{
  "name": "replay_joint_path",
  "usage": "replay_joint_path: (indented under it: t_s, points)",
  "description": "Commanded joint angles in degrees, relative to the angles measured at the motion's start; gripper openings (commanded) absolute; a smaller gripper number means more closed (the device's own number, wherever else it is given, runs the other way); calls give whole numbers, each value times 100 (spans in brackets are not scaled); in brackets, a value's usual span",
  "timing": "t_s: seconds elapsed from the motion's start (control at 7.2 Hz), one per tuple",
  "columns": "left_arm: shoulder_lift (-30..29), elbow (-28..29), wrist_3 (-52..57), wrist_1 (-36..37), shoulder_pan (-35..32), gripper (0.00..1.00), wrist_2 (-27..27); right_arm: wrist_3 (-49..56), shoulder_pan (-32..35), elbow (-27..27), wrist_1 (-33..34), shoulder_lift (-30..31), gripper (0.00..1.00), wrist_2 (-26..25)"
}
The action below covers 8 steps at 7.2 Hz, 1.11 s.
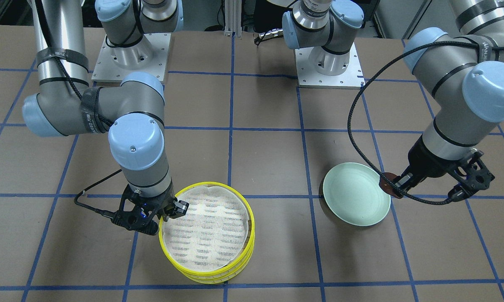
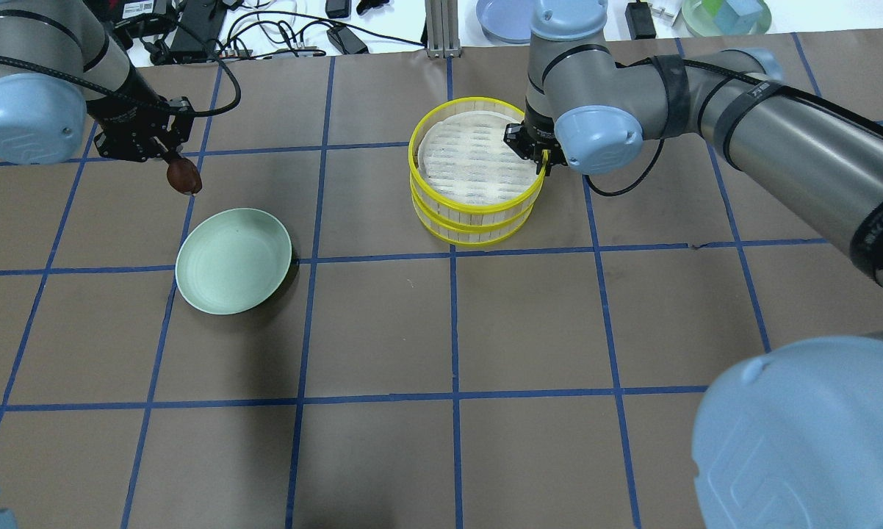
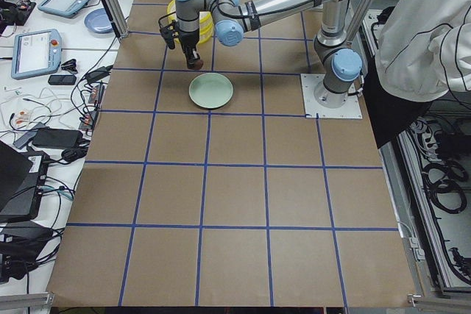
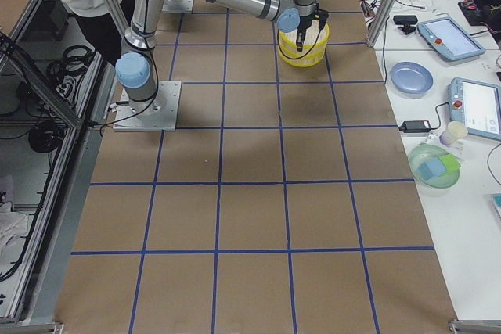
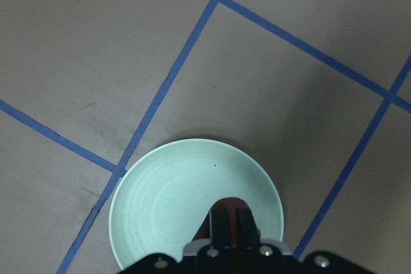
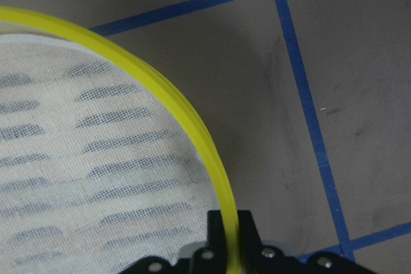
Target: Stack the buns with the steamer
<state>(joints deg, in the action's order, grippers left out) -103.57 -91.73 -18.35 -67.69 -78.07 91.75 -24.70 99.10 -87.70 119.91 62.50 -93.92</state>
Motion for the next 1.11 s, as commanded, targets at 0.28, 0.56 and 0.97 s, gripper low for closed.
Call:
replay_joint_path:
  t_s: [0.28,0.56,0.97]
  points:
    - [232,93,-370,10,-322,0,-174,-18,57,7,-3,33,99,-3]
    - [285,163,-485,10,-445,0,-253,52,57,86,-81,182,100,23]
    - [146,190,-1711,576,-989,0,-945,1295,-136,245,-1150,1268,100,958]
